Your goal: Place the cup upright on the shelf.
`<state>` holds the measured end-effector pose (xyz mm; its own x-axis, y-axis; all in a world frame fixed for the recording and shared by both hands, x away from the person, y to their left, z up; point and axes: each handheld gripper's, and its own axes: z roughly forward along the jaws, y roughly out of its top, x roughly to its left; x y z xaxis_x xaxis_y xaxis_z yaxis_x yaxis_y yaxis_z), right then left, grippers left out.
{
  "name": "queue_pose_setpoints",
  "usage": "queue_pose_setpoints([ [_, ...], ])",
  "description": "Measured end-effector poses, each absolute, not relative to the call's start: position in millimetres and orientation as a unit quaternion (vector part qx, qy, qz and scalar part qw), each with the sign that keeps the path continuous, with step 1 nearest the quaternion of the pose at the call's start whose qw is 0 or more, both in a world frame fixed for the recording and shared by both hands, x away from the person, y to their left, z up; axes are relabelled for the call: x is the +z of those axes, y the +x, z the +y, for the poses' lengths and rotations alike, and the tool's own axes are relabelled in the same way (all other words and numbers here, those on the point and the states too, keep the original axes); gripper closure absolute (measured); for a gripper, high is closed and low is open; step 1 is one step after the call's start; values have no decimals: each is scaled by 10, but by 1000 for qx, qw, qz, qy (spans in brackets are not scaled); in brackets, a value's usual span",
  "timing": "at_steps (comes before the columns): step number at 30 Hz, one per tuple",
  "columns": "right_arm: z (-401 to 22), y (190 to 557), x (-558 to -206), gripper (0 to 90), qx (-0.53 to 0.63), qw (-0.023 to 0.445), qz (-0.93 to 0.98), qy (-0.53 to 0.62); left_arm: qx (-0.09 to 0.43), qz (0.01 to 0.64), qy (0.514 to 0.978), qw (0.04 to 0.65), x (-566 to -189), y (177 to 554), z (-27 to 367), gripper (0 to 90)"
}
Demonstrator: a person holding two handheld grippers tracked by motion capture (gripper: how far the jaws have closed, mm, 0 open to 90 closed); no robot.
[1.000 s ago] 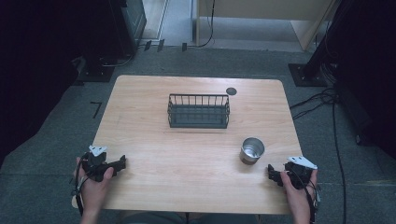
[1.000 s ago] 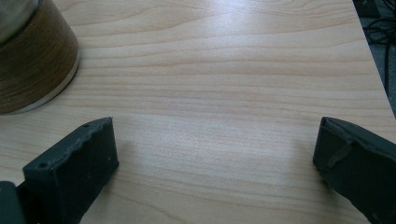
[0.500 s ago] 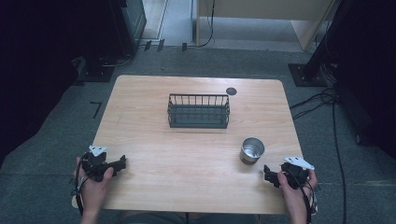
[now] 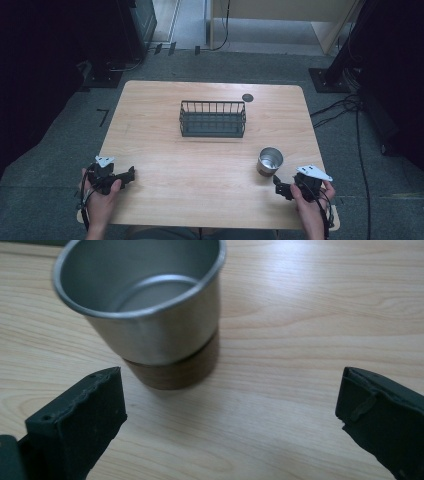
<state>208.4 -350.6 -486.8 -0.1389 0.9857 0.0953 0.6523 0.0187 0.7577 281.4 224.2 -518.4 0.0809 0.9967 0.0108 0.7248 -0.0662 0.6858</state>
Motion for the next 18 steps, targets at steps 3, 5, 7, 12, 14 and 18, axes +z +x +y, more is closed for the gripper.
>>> queue_pose_setpoints([
  [3,-3454,2096,-4834,0,351,239,675,604,254,629,685,268,-5184,2814,2242,0],
  [5,-3437,2103,-4825,0,353,238,676,602,254,629,685,268,-5184,2814,2242,0],
  [7,-3384,2127,-4801,0,357,237,679,596,254,629,685,268,-5184,2814,2242,0],
  [12,-3308,2170,-4772,0,364,235,683,588,254,629,685,268,-5184,2814,2242,0],
  [14,-3255,2211,-4750,0,368,233,686,583,254,629,685,268,-5184,2814,2242,0],
  [18,-3189,2284,-4725,0,370,231,686,582,254,628,685,268,-5184,2814,2242,0],
])
